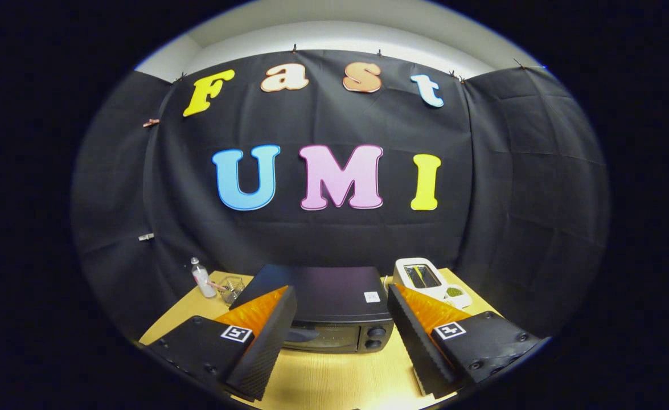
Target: Open the toaster oven, put the food inside, and close the toaster oven door.
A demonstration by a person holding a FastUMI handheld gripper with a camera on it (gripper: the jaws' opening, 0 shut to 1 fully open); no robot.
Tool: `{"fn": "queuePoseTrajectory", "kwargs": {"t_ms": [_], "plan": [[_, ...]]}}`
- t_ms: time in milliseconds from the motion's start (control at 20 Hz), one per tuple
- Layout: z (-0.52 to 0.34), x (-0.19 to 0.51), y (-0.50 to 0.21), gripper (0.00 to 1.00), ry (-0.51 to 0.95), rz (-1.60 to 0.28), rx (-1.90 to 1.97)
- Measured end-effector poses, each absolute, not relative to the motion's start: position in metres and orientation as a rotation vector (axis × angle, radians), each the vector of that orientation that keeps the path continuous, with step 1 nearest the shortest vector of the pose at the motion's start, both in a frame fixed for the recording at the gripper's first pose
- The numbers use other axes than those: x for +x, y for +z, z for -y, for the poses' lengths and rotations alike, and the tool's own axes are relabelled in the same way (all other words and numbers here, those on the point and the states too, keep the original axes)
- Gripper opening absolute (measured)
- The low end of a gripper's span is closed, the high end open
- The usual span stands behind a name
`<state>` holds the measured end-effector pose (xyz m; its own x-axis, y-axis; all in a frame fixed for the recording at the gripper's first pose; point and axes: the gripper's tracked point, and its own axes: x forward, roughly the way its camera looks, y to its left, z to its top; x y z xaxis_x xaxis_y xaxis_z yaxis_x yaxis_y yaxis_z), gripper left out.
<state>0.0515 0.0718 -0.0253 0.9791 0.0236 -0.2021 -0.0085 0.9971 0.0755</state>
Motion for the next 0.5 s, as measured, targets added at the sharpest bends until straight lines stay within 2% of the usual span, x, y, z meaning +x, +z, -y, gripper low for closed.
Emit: {"fn": "queuePoseTrajectory", "kwargs": {"t_ms": [500], "plan": [[-0.049,0.025,-0.009,0.99,0.011,-0.165,0.102]]}}
